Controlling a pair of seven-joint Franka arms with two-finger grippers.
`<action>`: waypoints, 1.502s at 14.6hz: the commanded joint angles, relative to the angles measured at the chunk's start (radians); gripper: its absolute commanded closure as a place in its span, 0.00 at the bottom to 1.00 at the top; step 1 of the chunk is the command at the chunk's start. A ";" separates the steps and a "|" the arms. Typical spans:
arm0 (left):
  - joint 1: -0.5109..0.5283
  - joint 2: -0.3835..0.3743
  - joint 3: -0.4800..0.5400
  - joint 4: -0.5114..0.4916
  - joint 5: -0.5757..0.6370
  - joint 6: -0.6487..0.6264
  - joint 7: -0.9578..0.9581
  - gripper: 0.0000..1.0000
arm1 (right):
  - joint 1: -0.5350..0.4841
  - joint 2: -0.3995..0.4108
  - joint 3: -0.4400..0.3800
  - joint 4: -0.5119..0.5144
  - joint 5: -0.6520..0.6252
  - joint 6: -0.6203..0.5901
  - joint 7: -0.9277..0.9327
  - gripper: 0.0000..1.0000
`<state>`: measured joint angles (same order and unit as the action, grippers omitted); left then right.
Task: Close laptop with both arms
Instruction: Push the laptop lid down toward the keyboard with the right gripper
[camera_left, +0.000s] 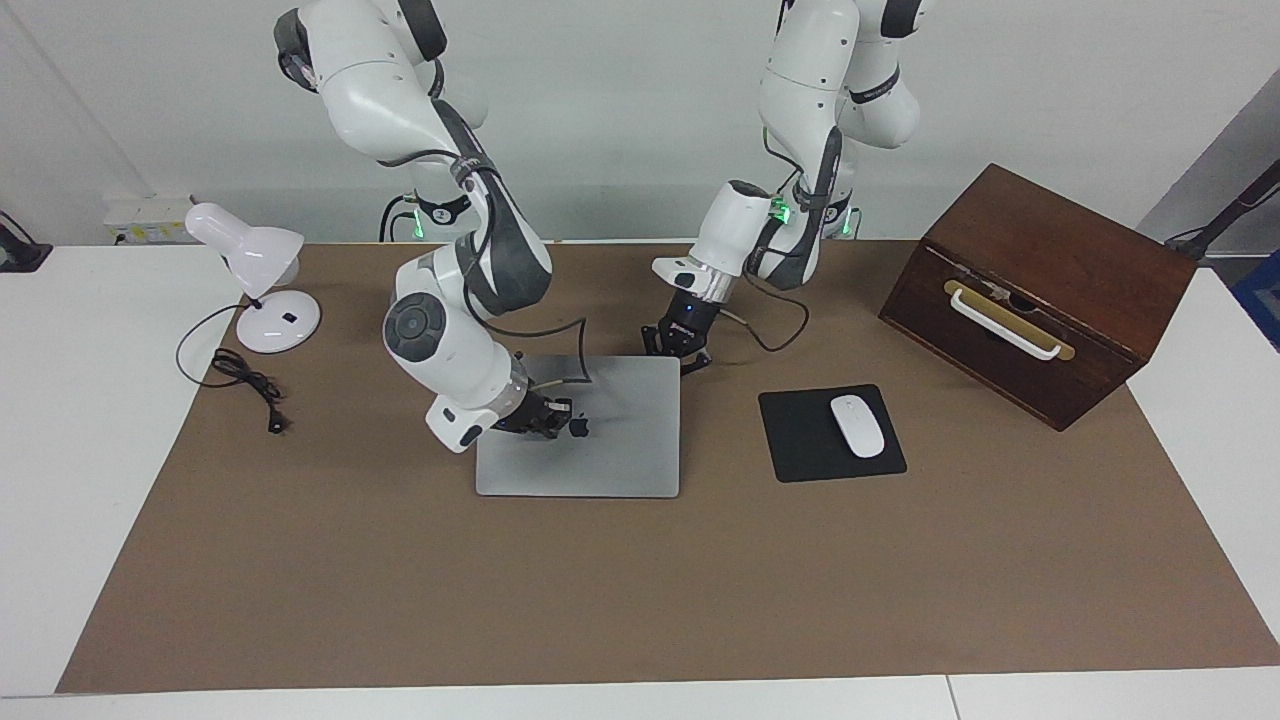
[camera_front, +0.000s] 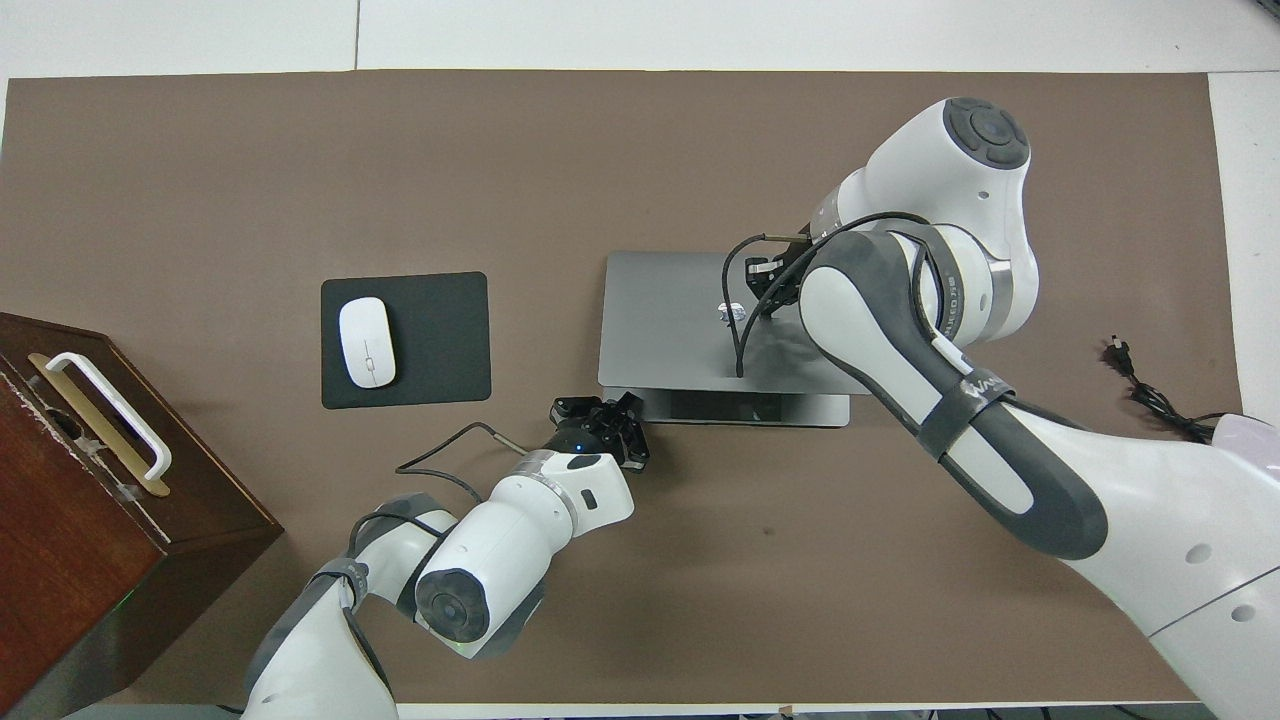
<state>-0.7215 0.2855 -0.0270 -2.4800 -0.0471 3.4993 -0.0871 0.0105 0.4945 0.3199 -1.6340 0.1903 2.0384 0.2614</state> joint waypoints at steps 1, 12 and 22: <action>0.024 0.098 0.005 0.030 0.023 0.004 0.012 1.00 | -0.009 -0.007 0.015 -0.041 -0.006 0.043 0.019 1.00; 0.022 0.098 0.005 0.029 0.023 0.004 0.012 1.00 | -0.009 -0.008 0.013 -0.104 -0.008 0.118 0.012 1.00; 0.022 0.098 0.005 0.029 0.023 0.004 0.015 1.00 | -0.007 -0.011 0.018 -0.061 -0.008 0.079 0.015 1.00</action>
<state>-0.7212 0.2858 -0.0270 -2.4801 -0.0458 3.4999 -0.0871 0.0107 0.4898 0.3227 -1.7113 0.1902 2.1372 0.2614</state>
